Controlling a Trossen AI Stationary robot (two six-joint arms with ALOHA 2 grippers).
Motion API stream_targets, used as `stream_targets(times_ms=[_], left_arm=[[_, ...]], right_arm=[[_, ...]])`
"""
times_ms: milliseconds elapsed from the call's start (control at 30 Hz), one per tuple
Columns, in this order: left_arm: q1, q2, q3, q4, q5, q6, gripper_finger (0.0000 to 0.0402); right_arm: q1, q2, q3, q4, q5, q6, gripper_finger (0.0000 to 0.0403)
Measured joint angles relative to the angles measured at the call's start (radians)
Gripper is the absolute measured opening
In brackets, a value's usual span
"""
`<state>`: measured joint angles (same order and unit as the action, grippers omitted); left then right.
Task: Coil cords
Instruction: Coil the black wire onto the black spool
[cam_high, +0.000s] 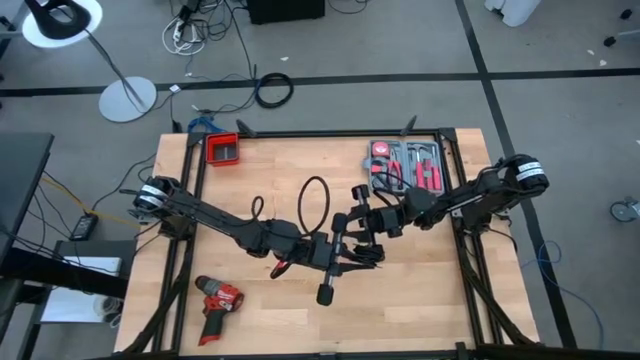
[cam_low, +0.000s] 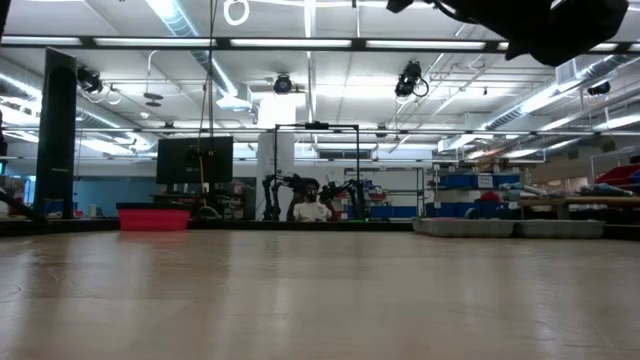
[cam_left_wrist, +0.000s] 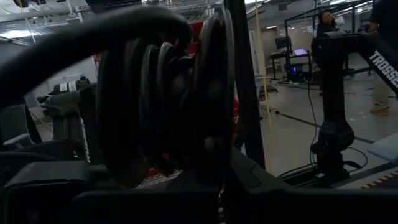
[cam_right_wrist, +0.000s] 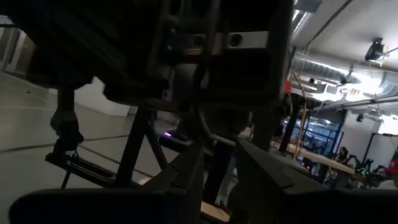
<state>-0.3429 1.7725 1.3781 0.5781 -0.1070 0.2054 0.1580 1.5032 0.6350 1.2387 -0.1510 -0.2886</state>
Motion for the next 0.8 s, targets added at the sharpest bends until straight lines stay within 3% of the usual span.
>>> stream_targets(times_ms=[633,800], left_arm=[[-0.009,0.000,0.000,-0.022,-0.040,0.000,0.0000],[-0.011,0.000,0.000,-0.022,-0.052,0.000,0.0000]], right_arm=[[0.032,0.000,0.033,-0.025,0.000,-0.011,0.0088],[0.031,0.000,0.033,-0.022,0.010,-0.011,0.0054]])
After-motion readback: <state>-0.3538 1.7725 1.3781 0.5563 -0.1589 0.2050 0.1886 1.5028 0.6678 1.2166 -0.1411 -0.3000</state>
